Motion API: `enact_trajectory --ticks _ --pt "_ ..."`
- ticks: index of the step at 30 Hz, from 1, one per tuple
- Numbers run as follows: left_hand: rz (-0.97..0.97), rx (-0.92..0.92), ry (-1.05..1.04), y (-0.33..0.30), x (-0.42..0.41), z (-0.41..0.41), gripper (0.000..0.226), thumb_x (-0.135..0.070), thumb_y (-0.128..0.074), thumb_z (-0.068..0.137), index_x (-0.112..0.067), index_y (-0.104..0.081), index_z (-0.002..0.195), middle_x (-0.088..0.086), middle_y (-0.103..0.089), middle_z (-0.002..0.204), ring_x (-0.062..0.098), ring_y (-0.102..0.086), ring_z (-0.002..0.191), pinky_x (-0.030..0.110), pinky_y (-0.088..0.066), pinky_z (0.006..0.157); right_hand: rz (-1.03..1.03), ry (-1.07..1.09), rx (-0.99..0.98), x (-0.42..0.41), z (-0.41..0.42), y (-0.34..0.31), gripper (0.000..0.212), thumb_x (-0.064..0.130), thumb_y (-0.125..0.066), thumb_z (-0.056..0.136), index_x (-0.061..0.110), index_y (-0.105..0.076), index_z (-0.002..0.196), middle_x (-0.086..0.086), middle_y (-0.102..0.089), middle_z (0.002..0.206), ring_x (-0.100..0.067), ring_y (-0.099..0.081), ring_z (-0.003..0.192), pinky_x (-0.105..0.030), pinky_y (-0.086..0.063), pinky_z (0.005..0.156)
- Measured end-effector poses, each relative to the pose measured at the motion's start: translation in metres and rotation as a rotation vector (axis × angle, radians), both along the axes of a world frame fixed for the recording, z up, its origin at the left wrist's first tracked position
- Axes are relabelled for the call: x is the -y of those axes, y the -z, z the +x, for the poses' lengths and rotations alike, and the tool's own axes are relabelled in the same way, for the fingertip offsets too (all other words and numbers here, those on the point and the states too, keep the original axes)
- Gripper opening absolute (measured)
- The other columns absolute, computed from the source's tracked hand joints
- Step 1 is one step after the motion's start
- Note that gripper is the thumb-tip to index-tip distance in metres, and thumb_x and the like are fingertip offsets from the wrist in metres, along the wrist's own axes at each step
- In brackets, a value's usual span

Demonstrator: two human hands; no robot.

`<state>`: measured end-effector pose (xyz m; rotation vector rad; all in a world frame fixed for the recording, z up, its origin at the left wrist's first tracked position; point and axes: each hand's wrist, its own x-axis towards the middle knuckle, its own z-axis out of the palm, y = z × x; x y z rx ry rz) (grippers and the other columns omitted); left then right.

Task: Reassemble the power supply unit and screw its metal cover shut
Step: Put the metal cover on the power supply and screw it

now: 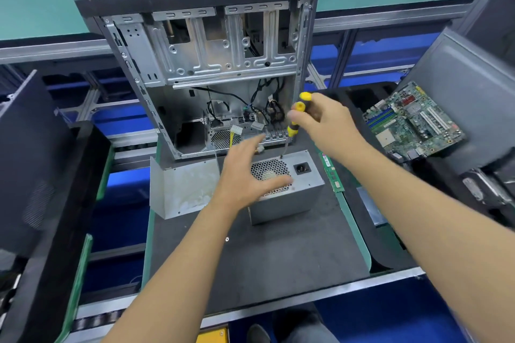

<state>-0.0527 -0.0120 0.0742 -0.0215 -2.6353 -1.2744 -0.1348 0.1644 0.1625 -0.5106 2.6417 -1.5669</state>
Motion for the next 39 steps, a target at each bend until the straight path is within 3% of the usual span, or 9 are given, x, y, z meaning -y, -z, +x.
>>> enact_trajectory --ticks 2,5,7,11,19,28,32,39 --pt "0.059 -0.113 -0.084 0.006 0.008 0.015 0.087 -0.070 -0.073 0.065 -0.024 -0.053 0.135 -0.014 -0.051 0.129 0.011 -0.044 0.126 0.025 -0.034 0.107 -0.208 0.111 0.005 -0.006 0.008 0.016 0.015 0.027 -0.063 0.094 0.014 -0.057 0.088 0.005 -0.071 0.081 -0.008 -0.069 0.075 -0.025 -0.053 0.071" --pt "0.046 -0.214 -0.162 0.022 0.016 0.043 0.055 -0.043 -0.082 0.072 -0.017 -0.065 0.117 -0.006 -0.061 0.111 0.012 -0.051 0.106 0.033 -0.046 0.093 -0.429 0.158 0.023 -0.010 0.018 0.028 0.017 0.032 -0.056 0.098 0.017 -0.051 0.092 -0.003 -0.072 0.087 -0.020 -0.073 0.079 -0.033 -0.060 0.070" --pt "0.015 -0.253 -0.187 0.035 0.016 0.058 0.038 -0.029 -0.082 0.074 -0.012 -0.072 0.107 0.000 -0.065 0.101 0.018 -0.055 0.093 0.039 -0.049 0.084 -0.496 0.143 0.088 -0.009 0.025 0.034 0.017 0.034 -0.054 0.099 0.019 -0.050 0.092 -0.004 -0.071 0.086 -0.025 -0.074 0.080 -0.038 -0.061 0.068" --pt "0.063 -0.239 -0.222 0.044 0.008 0.072 0.013 -0.012 -0.080 0.081 -0.012 -0.078 0.094 0.000 -0.067 0.088 0.019 -0.061 0.077 0.034 -0.051 0.074 -0.497 0.108 0.250 -0.001 0.042 0.053 0.019 0.032 -0.052 0.100 0.015 -0.047 0.094 -0.002 -0.068 0.078 -0.025 -0.073 0.079 -0.039 -0.061 0.066" --pt "0.154 -0.172 -0.231 0.039 -0.001 0.071 0.010 -0.006 -0.079 0.082 -0.013 -0.080 0.089 0.001 -0.064 0.083 0.006 -0.056 0.071 0.008 -0.038 0.067 -0.538 0.141 0.365 0.005 0.060 0.067 0.020 0.027 -0.047 0.105 0.008 -0.047 0.098 -0.002 -0.064 0.076 -0.025 -0.071 0.072 -0.039 -0.061 0.064" --pt "0.244 -0.109 -0.245 0.038 -0.002 0.067 0.011 -0.005 -0.079 0.082 -0.017 -0.079 0.082 0.002 -0.063 0.081 0.007 -0.053 0.067 0.011 -0.038 0.064 -0.569 0.174 0.383 0.003 0.063 0.066 0.021 0.028 -0.047 0.104 0.007 -0.048 0.099 -0.011 -0.062 0.086 -0.034 -0.070 0.079 -0.041 -0.061 0.066" --pt "0.241 -0.119 -0.237 0.037 -0.002 0.067 0.012 -0.005 -0.079 0.082 -0.017 -0.078 0.082 0.002 -0.063 0.082 0.007 -0.053 0.067 0.013 -0.038 0.064 -0.573 0.156 0.366 0.003 0.063 0.063 0.021 0.027 -0.047 0.105 0.007 -0.048 0.097 -0.001 -0.064 0.077 -0.027 -0.070 0.074 -0.041 -0.061 0.065" --pt "0.227 -0.125 -0.236 0.041 -0.002 0.068 0.013 -0.007 -0.078 0.084 -0.020 -0.077 0.083 -0.001 -0.064 0.084 0.013 -0.056 0.071 0.016 -0.041 0.067 -0.529 0.104 0.317 0.003 0.066 0.057 0.020 0.026 -0.047 0.104 0.008 -0.049 0.097 -0.003 -0.064 0.080 -0.020 -0.070 0.073 -0.042 -0.062 0.067"
